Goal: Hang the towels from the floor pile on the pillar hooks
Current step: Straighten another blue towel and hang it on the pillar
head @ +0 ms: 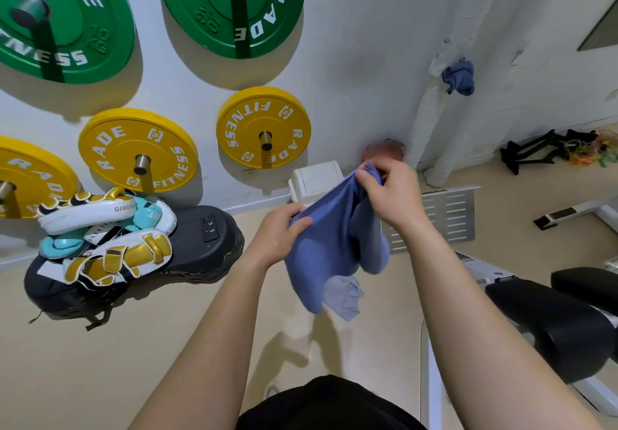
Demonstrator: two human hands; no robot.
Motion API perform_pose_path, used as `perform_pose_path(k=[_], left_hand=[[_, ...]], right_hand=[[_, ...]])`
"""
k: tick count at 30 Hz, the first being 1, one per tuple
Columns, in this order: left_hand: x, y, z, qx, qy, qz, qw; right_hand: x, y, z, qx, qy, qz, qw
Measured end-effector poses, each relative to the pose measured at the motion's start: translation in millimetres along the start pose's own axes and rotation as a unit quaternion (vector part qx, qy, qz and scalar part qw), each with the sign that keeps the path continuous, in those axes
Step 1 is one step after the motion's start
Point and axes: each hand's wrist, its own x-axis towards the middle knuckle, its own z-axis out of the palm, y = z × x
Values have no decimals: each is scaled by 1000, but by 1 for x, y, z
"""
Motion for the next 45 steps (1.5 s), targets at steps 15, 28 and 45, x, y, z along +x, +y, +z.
perform_pose_path(k=[15,28,45], left_hand=[[-5,-52,-32,-14,112,-101,988],[9,-3,51,-151,108,-146,972],[7,0,62,-163,55,-154,973]], right_hand=[[13,70,-33,-44,95,175,979],[-46,72,32,105,-9,219,970],[-60,55,62,189,-102,198,957]])
